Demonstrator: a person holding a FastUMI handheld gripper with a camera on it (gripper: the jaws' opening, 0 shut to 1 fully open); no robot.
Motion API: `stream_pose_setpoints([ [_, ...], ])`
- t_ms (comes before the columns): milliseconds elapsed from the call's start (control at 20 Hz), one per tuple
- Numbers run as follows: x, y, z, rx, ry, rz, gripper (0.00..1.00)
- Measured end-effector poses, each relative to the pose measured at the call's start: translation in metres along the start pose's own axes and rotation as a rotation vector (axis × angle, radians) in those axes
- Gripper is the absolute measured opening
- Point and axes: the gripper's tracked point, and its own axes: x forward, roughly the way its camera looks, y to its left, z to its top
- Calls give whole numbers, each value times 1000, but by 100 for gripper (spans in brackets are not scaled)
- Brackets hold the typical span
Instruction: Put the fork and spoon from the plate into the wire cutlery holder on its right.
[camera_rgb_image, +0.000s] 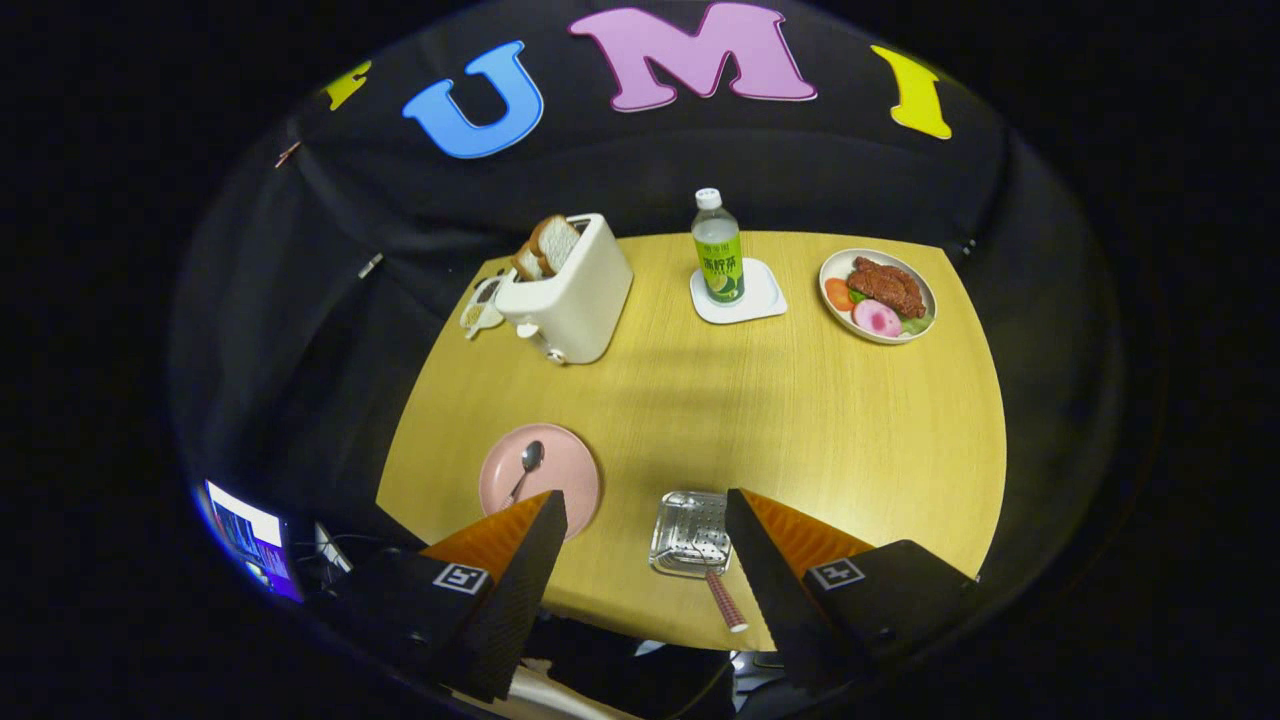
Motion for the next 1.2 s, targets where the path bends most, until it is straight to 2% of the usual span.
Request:
stream_pose_setpoints([
  [250,8,56,-18,-7,-46,26,99],
  [500,48,125,-55,-40,38,94,100],
  [800,128,179,-115,-54,213,123,100],
  [1000,178,182,-144,-91,292,74,100],
  [1200,207,171,-162,-10,356,-1,100],
])
